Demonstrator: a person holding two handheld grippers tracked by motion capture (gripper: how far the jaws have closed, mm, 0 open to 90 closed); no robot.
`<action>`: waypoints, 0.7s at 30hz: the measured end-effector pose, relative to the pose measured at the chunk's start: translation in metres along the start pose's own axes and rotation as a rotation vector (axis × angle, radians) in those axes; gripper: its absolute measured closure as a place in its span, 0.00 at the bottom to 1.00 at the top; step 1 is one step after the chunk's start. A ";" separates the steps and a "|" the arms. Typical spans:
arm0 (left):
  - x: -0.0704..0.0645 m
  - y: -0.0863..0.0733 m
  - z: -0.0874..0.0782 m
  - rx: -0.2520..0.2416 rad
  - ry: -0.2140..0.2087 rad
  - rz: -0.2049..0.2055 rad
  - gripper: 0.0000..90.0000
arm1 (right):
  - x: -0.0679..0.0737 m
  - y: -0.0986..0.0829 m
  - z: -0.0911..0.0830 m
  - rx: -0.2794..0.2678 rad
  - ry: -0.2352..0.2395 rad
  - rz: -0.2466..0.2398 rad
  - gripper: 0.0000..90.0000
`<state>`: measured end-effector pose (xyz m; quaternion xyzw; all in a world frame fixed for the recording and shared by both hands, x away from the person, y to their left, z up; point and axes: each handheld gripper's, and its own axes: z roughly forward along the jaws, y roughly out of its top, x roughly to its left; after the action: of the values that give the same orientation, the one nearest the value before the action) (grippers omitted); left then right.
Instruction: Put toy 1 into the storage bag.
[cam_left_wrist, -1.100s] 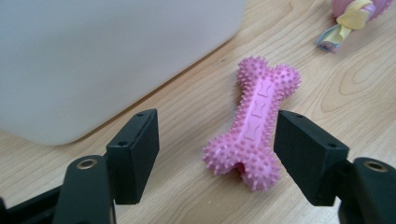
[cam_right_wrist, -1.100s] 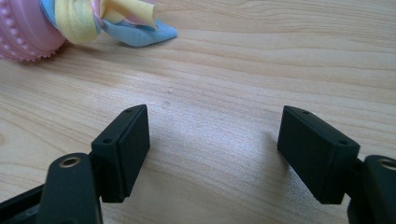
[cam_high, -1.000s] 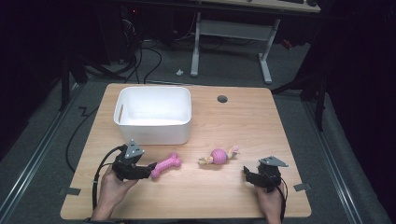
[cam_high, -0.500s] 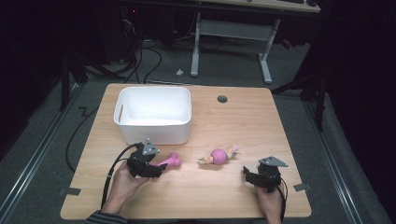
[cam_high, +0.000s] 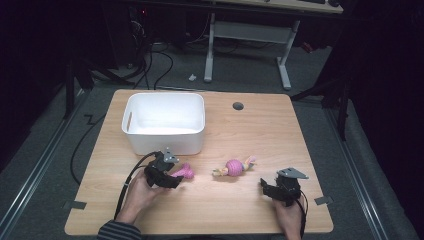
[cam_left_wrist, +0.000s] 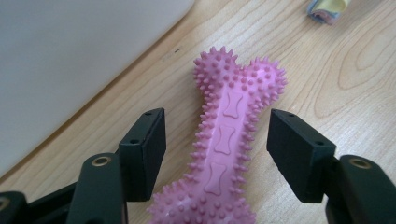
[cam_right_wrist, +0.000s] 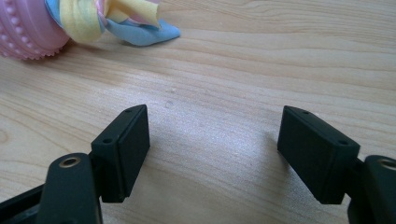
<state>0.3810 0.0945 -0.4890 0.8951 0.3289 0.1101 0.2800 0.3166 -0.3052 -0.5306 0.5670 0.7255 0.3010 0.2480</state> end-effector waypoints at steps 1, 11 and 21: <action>0.000 0.000 0.001 0.005 -0.003 0.001 0.43 | 0.000 0.000 0.000 0.000 0.000 0.000 0.28; -0.003 0.004 0.010 0.059 0.028 0.036 0.46 | 0.000 0.000 0.000 0.001 0.001 0.000 0.28; -0.001 0.006 0.010 0.067 0.001 0.030 0.50 | 0.000 0.000 0.000 0.001 0.001 -0.001 0.28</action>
<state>0.3870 0.0856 -0.4942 0.9088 0.3191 0.1034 0.2481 0.3165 -0.3051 -0.5306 0.5667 0.7260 0.3010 0.2474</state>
